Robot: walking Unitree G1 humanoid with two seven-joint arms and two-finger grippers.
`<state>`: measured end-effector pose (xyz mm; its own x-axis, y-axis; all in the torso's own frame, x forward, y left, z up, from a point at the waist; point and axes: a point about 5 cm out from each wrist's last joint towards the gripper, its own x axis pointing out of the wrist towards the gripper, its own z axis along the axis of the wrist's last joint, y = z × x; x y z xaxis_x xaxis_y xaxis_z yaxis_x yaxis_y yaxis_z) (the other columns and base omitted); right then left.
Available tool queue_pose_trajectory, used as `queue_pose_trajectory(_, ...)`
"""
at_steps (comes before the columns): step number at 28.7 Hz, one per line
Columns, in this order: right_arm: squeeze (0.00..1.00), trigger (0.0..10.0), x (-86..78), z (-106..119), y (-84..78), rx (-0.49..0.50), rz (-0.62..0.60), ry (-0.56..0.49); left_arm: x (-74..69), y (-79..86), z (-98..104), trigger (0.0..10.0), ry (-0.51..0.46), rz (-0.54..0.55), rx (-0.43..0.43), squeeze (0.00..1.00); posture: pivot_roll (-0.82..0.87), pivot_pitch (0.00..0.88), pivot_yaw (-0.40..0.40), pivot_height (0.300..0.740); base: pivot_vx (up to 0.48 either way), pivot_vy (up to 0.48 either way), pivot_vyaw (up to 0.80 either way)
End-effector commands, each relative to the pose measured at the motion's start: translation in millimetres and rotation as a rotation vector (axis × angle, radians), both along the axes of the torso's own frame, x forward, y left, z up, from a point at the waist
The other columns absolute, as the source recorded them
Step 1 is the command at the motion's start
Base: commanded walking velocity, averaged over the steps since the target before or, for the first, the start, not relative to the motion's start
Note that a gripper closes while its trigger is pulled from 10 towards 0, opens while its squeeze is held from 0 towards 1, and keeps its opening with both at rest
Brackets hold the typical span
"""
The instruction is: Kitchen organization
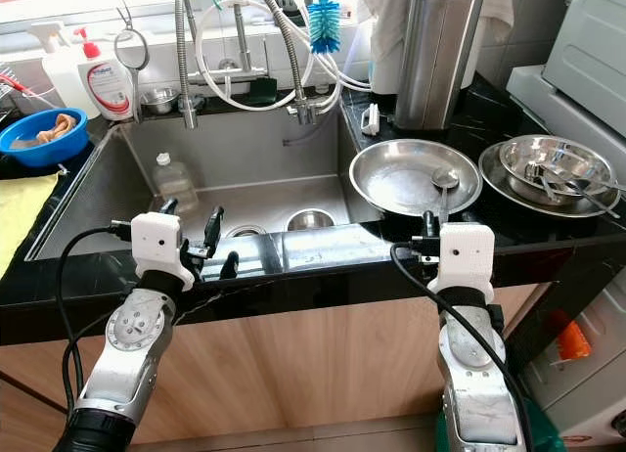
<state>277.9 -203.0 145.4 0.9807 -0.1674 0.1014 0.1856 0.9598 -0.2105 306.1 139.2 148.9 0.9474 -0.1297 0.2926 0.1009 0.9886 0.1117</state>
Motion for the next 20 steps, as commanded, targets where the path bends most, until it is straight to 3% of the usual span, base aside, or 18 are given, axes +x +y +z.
queue_pose_trajectory(1,0.0,10.0,1.2,-2.2,1.3,0.02,0.003,0.013,3.5,4.3,3.5,10.0,-0.009,0.009,0.011,0.0,-0.13,0.0,0.1,0.74,0.0,0.0,0.0)
queue_pose_trajectory(4,0.0,10.0,1.4,-2.7,1.5,0.04,0.002,0.01,4.2,2.9,4.1,10.0,-0.01,0.005,0.009,0.0,-0.13,0.0,0.101,0.74,0.0,0.0,0.0)
queue_pose_trajectory(5,0.0,6.9,1.7,-2.5,1.5,0.03,-0.001,0.012,4.4,3.0,4.5,10.0,-0.011,0.004,0.01,0.0,-0.13,0.0,0.101,0.74,0.0,0.0,0.0)
queue_pose_trajectory(7,0.0,6.4,2.2,-3.0,1.3,0.03,-0.002,0.015,4.5,3.3,4.6,10.0,-0.011,0.003,0.011,0.0,-0.13,0.0,0.101,0.74,0.0,0.0,0.0)
queue_pose_trajectory(12,0.0,7.0,4.1,-4.8,-1.0,0.044,-0.016,0.025,5.1,3.9,5.3,10.0,-0.013,0.004,0.014,0.0,-0.12,0.0,0.104,0.74,0.0,0.0,0.0)
queue_pose_trajectory(13,0.0,4.2,4.0,-4.7,-1.1,0.044,-0.017,0.024,4.8,4.2,5.1,10.0,-0.013,0.005,0.014,0.0,-0.13,0.0,0.105,0.74,0.0,0.0,0.0)
queue_pose_trajectory(14,0.0,4.2,3.8,-4.8,-0.9,0.047,-0.016,0.023,4.4,4.5,4.9,10.0,-0.013,0.005,0.014,0.0,-0.13,0.0,0.105,0.74,0.0,0.0,0.0)
queue_pose_trajectory(15,0.0,3.5,3.9,-4.5,-0.6,0.048,-0.014,0.022,4.3,4.4,4.9,10.0,-0.013,0.004,0.015,0.0,-0.13,0.0,0.105,0.74,0.0,0.0,0.0)
queue_pose_trajectory(16,0.0,0.1,3.9,-4.2,0.2,0.049,-0.01,0.02,3.9,4.3,4.7,10.0,-0.013,0.002,0.016,0.0,-0.13,0.0,0.106,0.74,0.0,0.0,0.0)
queue_pose_trajectory(20,0.0,0.0,4.6,-3.2,1.4,0.052,-0.007,0.009,3.2,3.3,4.6,10.0,-0.016,0.0,0.014,0.0,-0.13,0.0,0.104,0.74,0.0,0.0,0.0)
